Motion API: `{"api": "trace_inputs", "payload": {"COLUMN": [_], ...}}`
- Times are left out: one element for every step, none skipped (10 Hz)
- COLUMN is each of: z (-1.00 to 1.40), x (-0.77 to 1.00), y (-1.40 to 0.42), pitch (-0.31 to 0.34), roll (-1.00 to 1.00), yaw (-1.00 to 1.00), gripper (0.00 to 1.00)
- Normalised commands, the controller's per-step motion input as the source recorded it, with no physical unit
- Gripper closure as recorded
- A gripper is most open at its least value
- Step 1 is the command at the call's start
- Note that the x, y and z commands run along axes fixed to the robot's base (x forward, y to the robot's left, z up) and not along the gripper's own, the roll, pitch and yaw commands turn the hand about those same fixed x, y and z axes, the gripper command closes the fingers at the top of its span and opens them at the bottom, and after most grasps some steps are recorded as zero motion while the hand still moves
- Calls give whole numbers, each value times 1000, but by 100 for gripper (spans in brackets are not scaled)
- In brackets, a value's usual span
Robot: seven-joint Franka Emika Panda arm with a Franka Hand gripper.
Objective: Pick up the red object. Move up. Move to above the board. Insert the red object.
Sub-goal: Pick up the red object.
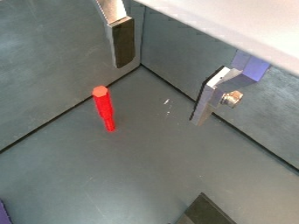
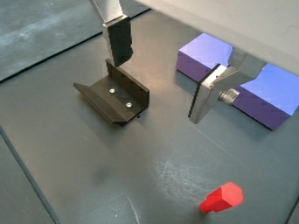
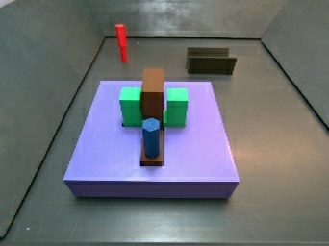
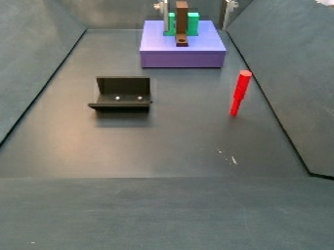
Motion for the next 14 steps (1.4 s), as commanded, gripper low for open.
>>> {"api": "trace_inputs", "payload": {"z": [-380,-260,-186,-109,-80,-106,-209,-277,-297,-257,-197,-329,-280,-429], "x": [-703,-674,-506,-554,-569,-503,-329,-389,-331,-274,-226,-209,-69,-149], "y": [0,0,-74,-34,0,0,0,-14,0,0,0,0,0,0], "pitch": [-67,-44,-103,-123,-136,-176,-204,-229,-210,-130,-99,-83,-63,-34], "roll": [-49,-34,-10,-16,-49,-79,-89,-71,-71,-47,-17,0,0,49], "yaw": [-40,-29,-183,-166,-140,-157,-17,-23,-14,-17,0,-60,-37,-60], "gripper": [0,0,0,0,0,0,0,0,0,0,0,0,0,0]}}
